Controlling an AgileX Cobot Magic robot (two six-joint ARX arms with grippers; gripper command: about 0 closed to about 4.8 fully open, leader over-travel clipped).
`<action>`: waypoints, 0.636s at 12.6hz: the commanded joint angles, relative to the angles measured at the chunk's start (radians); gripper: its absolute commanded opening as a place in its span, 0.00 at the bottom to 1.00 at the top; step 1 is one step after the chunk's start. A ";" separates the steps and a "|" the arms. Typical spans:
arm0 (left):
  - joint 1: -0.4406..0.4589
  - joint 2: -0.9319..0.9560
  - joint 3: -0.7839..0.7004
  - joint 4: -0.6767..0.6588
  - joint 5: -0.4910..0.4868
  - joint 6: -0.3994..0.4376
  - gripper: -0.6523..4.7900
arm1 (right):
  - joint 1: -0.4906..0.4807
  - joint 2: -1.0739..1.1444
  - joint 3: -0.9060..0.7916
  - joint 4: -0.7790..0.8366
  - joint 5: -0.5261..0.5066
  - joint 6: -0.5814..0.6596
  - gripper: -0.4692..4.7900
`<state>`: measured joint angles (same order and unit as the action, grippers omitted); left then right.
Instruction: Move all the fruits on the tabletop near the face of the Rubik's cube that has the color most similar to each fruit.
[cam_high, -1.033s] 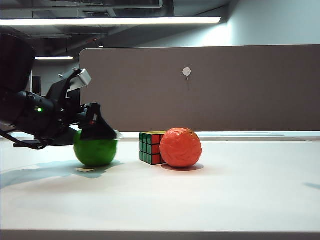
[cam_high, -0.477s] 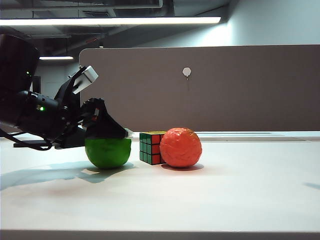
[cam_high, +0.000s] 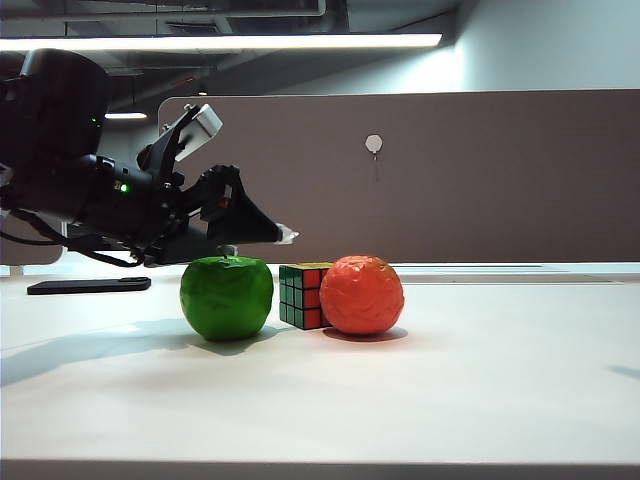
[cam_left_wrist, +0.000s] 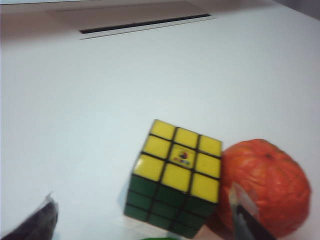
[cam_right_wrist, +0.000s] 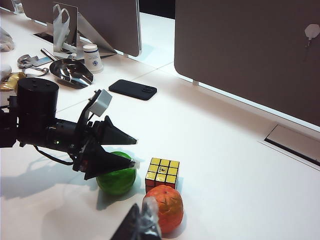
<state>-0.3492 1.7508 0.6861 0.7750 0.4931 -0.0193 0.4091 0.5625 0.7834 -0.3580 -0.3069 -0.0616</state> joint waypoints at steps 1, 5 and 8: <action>0.002 -0.003 0.003 -0.035 -0.043 0.000 1.00 | 0.000 -0.001 0.003 0.010 0.002 -0.018 0.08; 0.002 -0.003 0.003 -0.126 -0.030 0.008 1.00 | 0.000 -0.001 0.003 0.010 0.002 -0.018 0.08; 0.002 -0.003 0.002 -0.229 -0.115 0.034 1.00 | 0.000 -0.001 0.003 0.011 0.002 -0.018 0.08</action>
<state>-0.3481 1.7470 0.6903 0.5861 0.3893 0.0048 0.4091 0.5625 0.7834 -0.3580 -0.3069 -0.0761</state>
